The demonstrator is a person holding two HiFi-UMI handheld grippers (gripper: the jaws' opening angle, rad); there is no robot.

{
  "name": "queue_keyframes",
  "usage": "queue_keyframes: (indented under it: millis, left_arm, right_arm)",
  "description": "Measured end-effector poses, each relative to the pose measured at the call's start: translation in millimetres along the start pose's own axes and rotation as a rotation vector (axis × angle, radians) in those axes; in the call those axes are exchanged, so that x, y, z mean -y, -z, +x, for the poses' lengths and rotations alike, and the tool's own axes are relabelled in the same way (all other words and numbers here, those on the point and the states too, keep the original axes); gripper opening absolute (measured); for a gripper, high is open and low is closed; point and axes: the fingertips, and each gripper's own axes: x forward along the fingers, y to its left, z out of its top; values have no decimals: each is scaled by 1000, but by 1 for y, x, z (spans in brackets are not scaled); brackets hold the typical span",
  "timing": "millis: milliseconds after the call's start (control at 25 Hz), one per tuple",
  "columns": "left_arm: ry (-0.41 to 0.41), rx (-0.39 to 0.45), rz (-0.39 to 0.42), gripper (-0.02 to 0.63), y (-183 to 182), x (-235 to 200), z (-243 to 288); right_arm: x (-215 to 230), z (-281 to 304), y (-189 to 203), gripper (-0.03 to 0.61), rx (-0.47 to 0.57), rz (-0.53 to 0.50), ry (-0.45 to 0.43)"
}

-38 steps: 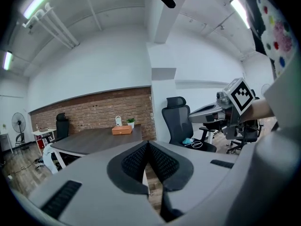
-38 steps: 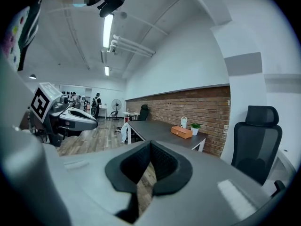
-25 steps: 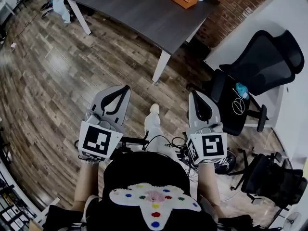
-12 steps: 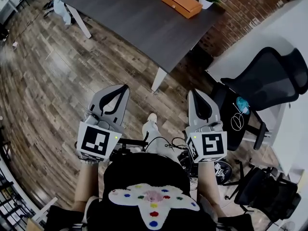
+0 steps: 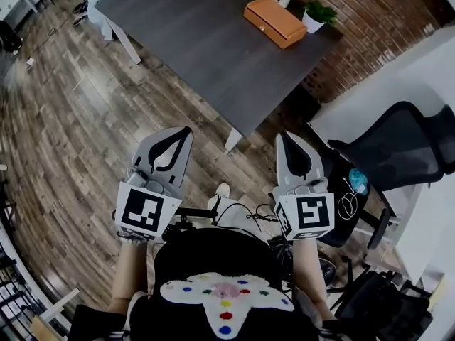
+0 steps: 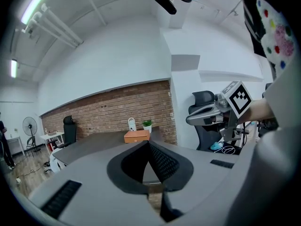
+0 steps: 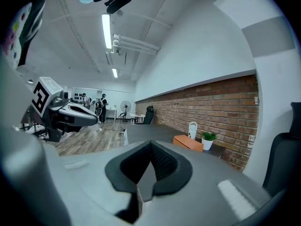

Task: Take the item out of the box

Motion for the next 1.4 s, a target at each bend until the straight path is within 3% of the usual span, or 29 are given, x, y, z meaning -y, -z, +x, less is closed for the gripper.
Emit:
queue_keyframes:
  millis: [680,800,1400]
  left_arm:
    - [-42,2,-31,5,-12,-10,63]
    - [-20,-5,-35,62,-11,-6,66]
    - [36,0,-22,63,-17,-21,112]
  right_arm:
    - [45,43,-5,6,8,-36,-57]
    - [48,42,-4,6,14,-23,-44]
    - [77,61,-2,6,4,-32,6]
